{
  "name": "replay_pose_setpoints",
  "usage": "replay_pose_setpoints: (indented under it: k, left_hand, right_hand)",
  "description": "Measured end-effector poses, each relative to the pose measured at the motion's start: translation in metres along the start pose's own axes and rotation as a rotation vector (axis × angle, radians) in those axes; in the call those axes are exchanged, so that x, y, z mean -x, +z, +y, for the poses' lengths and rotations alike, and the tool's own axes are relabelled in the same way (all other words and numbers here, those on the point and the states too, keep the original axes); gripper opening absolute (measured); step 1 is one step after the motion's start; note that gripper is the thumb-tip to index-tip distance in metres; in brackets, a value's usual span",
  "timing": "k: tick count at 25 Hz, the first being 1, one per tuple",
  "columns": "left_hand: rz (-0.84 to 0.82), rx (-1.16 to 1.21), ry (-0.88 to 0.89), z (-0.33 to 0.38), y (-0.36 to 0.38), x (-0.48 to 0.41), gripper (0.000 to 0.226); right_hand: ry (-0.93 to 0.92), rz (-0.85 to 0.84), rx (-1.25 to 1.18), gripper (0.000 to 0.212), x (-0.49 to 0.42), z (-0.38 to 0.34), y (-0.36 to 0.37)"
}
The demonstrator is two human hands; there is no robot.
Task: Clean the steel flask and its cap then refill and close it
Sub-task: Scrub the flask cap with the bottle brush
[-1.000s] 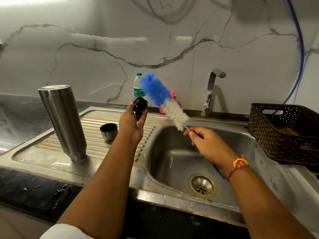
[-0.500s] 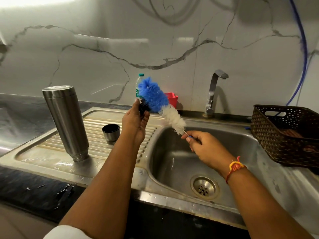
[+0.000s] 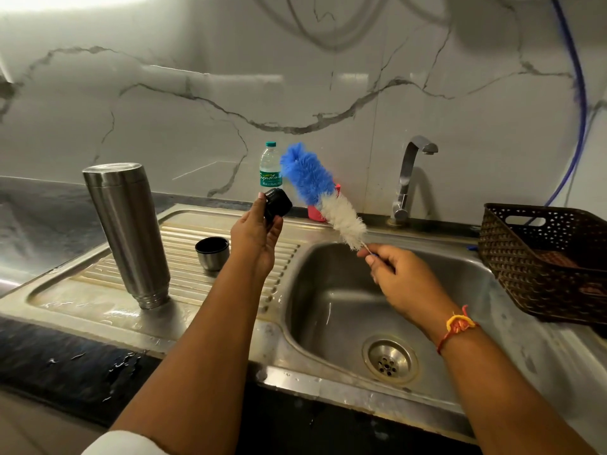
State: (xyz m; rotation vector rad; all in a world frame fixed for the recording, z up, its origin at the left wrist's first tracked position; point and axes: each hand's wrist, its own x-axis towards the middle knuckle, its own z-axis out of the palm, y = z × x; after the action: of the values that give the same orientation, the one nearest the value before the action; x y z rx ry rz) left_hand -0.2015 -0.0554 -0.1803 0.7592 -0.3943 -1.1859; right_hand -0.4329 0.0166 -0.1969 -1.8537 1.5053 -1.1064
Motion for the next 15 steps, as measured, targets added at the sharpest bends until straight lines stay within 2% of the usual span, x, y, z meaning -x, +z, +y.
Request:
replay_pose_setpoints:
  k: [8, 12, 15]
  left_hand:
    - [-0.082, -0.075, -0.035, -0.004, 0.006, 0.006, 0.034]
    - [-0.042, 0.004, 0.013, 0.002, 0.003, 0.005, 0.031]
    - [-0.100, -0.073, -0.022, -0.004, 0.006, 0.009, 0.035]
  right_hand:
    - [-0.003, -0.030, 0.098, 0.022, 0.001, -0.002, 0.004]
    - [-0.034, -0.071, 0.153, 0.023, 0.004, -0.001, 0.004]
    - [-0.047, -0.033, 0.149, 0.025, 0.002, -0.003, 0.006]
